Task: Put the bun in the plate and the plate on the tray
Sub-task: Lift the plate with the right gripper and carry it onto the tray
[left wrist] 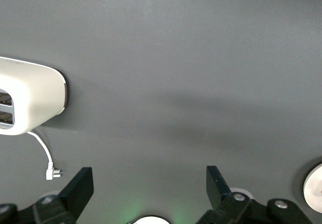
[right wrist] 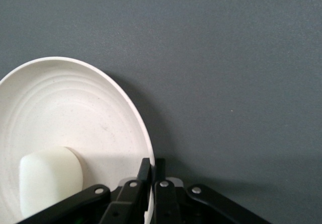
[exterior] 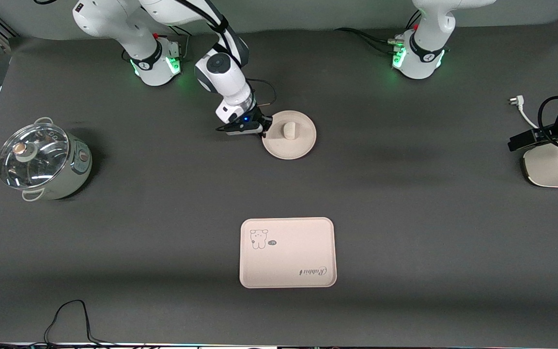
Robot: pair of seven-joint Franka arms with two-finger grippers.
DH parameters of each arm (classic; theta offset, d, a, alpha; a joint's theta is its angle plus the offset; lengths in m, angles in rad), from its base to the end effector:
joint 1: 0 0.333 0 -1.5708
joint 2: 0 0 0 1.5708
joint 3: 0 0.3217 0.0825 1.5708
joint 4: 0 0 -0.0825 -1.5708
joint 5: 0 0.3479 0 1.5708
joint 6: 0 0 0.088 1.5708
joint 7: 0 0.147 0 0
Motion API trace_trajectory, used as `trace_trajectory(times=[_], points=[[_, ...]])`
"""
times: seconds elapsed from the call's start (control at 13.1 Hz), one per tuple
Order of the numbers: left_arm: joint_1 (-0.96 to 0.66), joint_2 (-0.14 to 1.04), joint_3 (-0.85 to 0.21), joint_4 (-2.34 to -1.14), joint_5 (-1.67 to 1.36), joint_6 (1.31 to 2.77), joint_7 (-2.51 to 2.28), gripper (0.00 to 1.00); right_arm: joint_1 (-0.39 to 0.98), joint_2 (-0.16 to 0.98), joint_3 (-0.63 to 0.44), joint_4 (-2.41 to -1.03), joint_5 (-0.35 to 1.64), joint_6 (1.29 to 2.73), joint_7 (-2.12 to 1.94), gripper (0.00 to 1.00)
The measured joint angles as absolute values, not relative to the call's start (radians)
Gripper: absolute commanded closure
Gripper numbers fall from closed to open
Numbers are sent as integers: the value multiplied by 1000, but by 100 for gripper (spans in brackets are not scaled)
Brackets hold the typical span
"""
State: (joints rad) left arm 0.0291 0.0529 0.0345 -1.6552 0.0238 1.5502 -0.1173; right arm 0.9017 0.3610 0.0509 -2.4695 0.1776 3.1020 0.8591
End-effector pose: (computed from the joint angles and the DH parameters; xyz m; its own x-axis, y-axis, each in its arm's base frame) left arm 0.5179 0.0362 0.5250 0.9717 0.1798 -0.1532 0.1752 -0.9836 -0.0436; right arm 0.3000 0.3987 0.1804 0.9880 -0.1024 0.1158 -0.0716 -0.9671 -0.2442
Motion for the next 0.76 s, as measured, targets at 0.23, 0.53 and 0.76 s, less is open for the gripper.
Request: trace_trajectory(times=[0.23,0.53,0.76], points=[[29,54,34,-1655,24,1550,-117,0,902,361,50,-2468,178,3103,859,100],[29,54,34,-1655,24,1549,-117,0,900,319,42,-2453,178,3089,859,100],[29,55,34,-1655,23,1547,-117,0,896,205,29,-2438,178,2967,859,100]])
